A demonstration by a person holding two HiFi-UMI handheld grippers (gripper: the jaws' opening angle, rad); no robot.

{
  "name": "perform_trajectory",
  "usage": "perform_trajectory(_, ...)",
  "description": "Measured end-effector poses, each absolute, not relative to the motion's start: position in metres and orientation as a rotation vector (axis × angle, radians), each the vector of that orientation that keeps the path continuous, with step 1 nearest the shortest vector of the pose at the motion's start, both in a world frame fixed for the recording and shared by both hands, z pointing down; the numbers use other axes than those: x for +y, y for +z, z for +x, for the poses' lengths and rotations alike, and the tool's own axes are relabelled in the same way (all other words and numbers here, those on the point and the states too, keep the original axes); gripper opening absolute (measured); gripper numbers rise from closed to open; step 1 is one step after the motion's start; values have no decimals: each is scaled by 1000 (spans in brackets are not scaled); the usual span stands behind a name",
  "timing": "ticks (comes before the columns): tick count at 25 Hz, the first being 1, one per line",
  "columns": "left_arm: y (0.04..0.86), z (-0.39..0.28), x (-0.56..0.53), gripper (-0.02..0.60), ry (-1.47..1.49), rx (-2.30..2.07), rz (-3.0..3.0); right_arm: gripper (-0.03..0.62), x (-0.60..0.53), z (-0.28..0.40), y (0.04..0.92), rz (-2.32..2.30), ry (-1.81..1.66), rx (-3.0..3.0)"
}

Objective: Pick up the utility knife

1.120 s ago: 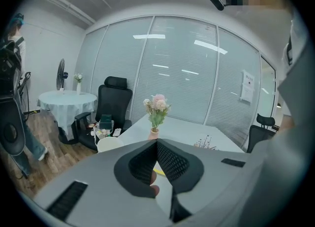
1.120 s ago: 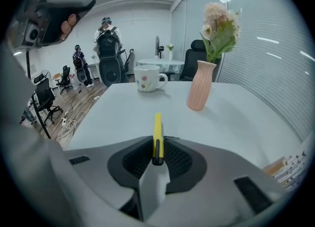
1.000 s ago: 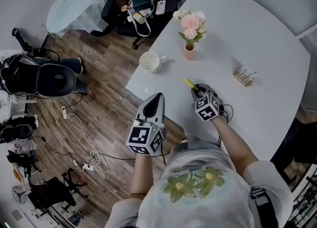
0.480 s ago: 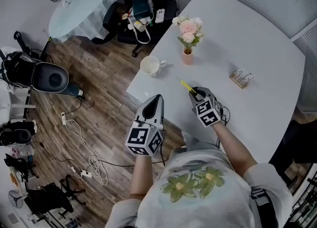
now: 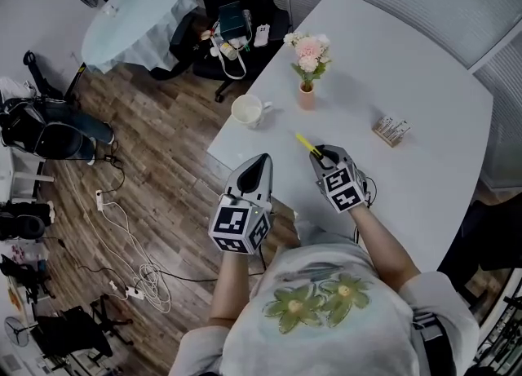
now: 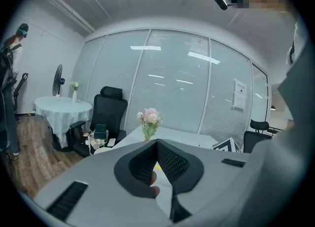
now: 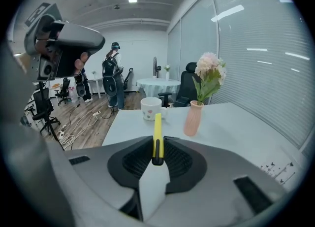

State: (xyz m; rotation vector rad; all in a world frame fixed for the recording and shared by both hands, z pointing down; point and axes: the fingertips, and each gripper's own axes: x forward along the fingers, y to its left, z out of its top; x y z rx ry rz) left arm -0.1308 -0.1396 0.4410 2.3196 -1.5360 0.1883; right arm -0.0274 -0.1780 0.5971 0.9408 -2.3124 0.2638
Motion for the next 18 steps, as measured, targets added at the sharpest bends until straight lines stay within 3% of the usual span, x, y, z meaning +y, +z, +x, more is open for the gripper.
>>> perform_trajectory(18,435,-122,-128,9,224,-1499,2375,71,-158,-34,530,997,192,-2410)
